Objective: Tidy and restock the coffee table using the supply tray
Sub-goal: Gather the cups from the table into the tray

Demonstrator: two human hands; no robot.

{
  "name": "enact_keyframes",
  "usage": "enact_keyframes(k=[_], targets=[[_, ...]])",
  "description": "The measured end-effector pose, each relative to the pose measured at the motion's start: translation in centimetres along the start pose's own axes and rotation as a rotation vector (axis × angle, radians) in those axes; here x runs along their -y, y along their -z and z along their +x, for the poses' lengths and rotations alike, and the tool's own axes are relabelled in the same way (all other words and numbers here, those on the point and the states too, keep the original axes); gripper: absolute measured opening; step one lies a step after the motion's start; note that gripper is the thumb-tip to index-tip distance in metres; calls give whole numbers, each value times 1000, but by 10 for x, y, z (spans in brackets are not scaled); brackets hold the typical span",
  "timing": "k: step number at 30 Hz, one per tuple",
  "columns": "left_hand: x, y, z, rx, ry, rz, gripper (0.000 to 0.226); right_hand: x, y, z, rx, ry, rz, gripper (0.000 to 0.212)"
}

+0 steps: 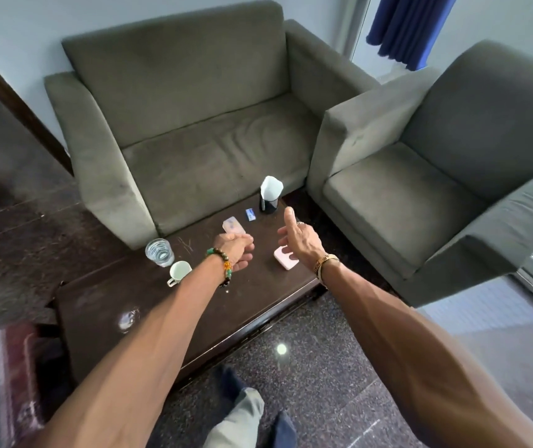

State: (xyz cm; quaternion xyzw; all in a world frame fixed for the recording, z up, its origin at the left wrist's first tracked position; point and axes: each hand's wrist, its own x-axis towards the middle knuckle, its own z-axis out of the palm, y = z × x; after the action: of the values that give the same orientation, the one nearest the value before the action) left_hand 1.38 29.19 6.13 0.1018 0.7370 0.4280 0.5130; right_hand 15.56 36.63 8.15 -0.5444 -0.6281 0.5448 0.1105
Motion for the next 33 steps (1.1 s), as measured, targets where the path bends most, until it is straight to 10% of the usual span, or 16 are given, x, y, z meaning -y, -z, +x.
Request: enact_keyframes(k=[33], targets=[[66, 160, 128, -379, 374, -596, 18, 27, -211, 196, 522, -64, -388, 80]])
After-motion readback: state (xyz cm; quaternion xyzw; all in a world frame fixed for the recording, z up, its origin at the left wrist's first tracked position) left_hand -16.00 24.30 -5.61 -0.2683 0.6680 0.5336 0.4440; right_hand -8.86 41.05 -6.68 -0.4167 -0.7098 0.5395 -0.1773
